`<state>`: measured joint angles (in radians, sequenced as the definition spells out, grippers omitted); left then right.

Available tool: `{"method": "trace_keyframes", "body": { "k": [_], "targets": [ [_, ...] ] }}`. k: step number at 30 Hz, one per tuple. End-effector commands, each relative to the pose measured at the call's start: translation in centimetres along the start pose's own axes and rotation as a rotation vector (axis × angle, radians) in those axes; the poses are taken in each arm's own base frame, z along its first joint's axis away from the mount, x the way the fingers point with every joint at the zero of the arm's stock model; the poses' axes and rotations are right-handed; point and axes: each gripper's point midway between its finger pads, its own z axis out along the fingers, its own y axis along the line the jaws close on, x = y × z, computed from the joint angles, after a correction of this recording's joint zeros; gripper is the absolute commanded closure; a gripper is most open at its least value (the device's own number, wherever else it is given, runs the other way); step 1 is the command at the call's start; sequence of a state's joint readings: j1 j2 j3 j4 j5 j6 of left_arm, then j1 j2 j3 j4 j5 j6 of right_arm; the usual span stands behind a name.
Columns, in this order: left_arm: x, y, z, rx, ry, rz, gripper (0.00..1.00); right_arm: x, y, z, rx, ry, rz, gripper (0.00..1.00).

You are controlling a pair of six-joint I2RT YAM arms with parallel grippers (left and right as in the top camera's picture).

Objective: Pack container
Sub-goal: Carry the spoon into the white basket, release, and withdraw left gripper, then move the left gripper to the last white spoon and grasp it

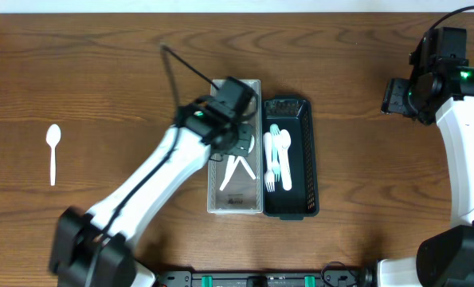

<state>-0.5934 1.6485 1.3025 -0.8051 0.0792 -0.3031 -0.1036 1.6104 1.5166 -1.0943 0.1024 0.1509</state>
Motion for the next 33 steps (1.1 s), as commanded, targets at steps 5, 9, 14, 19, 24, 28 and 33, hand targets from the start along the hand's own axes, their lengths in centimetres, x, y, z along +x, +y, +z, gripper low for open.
{"method": "trace_keyframes", "body": {
  "k": [5,9,14,19,24,28,33],
  "targets": [
    [1.3,0.6,3.5,-0.044,0.096,0.007,0.65,0.0,-0.4,-0.2,0.009,0.002,-0.003,0.31],
    [0.1,0.5,1.3,-0.046,0.034,0.127,0.45,0.1,-0.4,-0.2,0.009,0.006,-0.004,0.31],
    [-2.5,2.0,-5.6,-0.069,-0.087,0.178,0.20,0.1,-0.4,-0.2,0.010,0.005,-0.004,0.31],
    [-4.9,10.2,-13.7,-0.259,-0.265,0.039,0.02,0.1,-0.4,-0.2,0.010,0.005,-0.004,0.31],
    [-3.6,22.1,-17.7,-0.431,-0.300,-0.170,0.02,0.1,-0.4,-0.2,0.010,0.005,-0.004,0.31],
    [-1.0,30.8,-17.5,-0.522,-0.237,-0.378,0.02,0.0,-0.4,-0.2,0.009,0.004,-0.003,0.31],
    [0.7,37.6,-13.0,-0.445,-0.167,-0.552,0.02,0.1,-0.4,-0.2,0.009,0.005,-0.003,0.31]
  ]
}}
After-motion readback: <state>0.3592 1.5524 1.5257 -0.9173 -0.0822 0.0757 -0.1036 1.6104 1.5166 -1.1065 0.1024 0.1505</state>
